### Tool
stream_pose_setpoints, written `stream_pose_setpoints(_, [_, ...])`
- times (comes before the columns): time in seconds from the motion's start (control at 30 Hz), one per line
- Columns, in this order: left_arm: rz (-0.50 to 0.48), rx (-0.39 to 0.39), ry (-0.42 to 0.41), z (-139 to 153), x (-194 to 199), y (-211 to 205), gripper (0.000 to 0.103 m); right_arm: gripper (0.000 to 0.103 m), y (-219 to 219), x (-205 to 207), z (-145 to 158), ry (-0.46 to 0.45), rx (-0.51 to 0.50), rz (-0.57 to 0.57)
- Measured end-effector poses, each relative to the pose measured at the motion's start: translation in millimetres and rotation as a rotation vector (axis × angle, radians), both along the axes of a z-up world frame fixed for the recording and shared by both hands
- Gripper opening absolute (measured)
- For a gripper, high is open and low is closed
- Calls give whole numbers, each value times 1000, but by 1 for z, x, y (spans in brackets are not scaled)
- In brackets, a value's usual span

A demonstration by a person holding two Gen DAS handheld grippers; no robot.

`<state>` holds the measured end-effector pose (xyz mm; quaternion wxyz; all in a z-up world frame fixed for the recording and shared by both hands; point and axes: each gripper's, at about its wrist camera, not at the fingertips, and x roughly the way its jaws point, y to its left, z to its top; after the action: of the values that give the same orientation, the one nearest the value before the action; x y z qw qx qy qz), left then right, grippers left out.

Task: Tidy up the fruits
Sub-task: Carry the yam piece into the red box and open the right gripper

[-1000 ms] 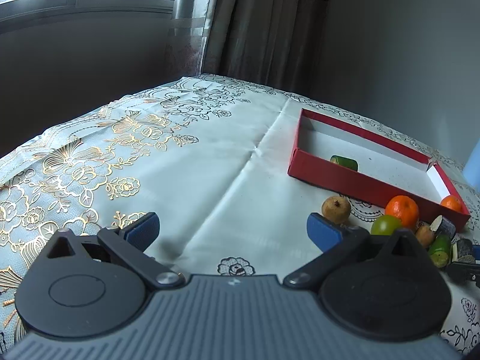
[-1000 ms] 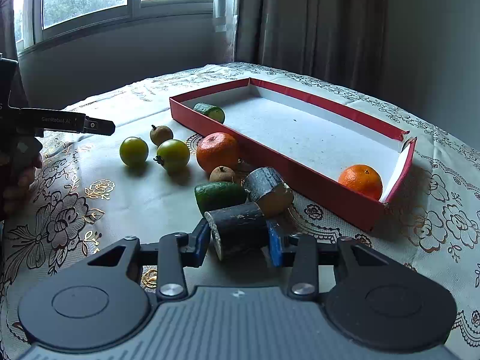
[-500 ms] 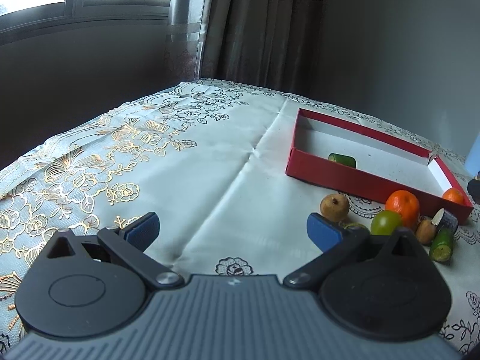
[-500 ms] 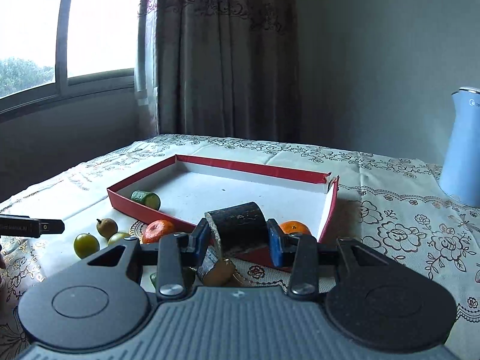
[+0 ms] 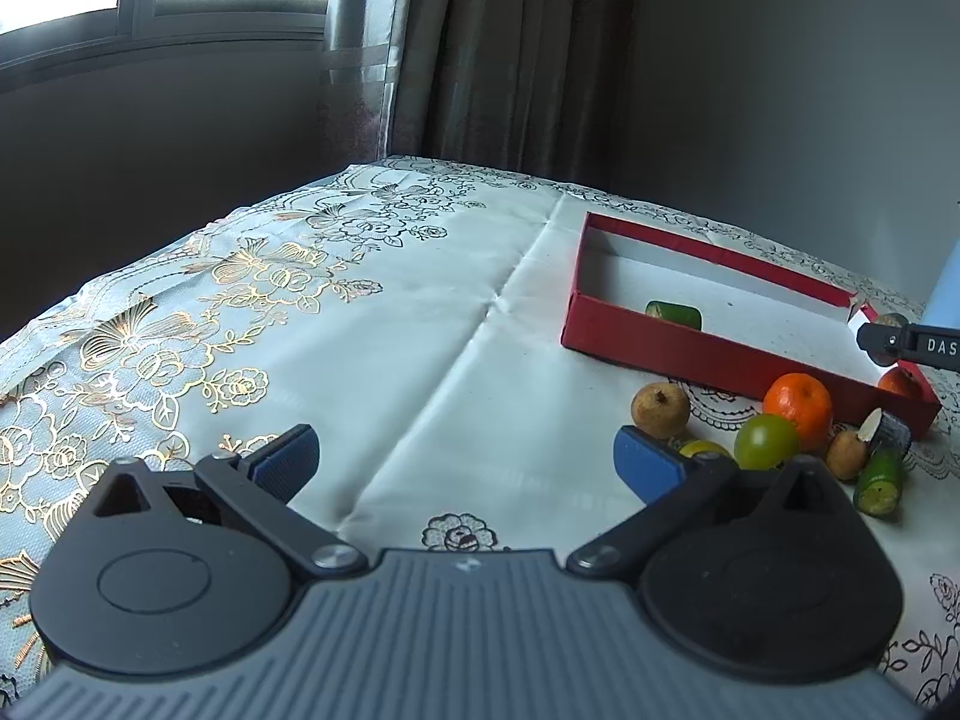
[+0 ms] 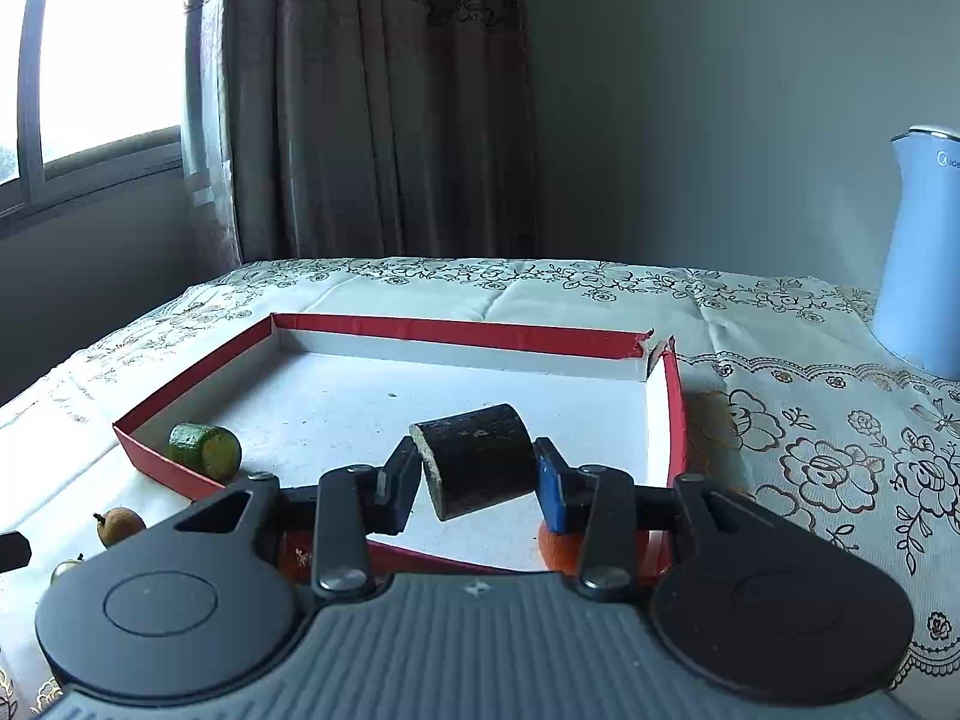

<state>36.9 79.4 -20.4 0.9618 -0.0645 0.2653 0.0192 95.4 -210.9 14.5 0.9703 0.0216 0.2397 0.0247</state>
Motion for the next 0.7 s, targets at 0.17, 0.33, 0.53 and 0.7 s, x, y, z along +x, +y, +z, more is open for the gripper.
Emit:
stream_pose_setpoints(0.17, [-5, -8, 4, 0, 1, 1, 103, 41, -1, 10, -4, 33, -5, -16])
stream_pose_setpoints(0.33, [-2, -17, 6, 0, 1, 2, 103, 64, -8, -3, 2, -5, 15, -45])
stream_pose_setpoints(0.53, [-3, -21, 1, 0, 1, 3, 103, 71, -22, -50, 8, -55, 31, -64])
stream_pose_setpoints(0.7, [-1, -22, 2, 0, 0, 3, 103, 87, -34, -84, 0, -33, 10, -127])
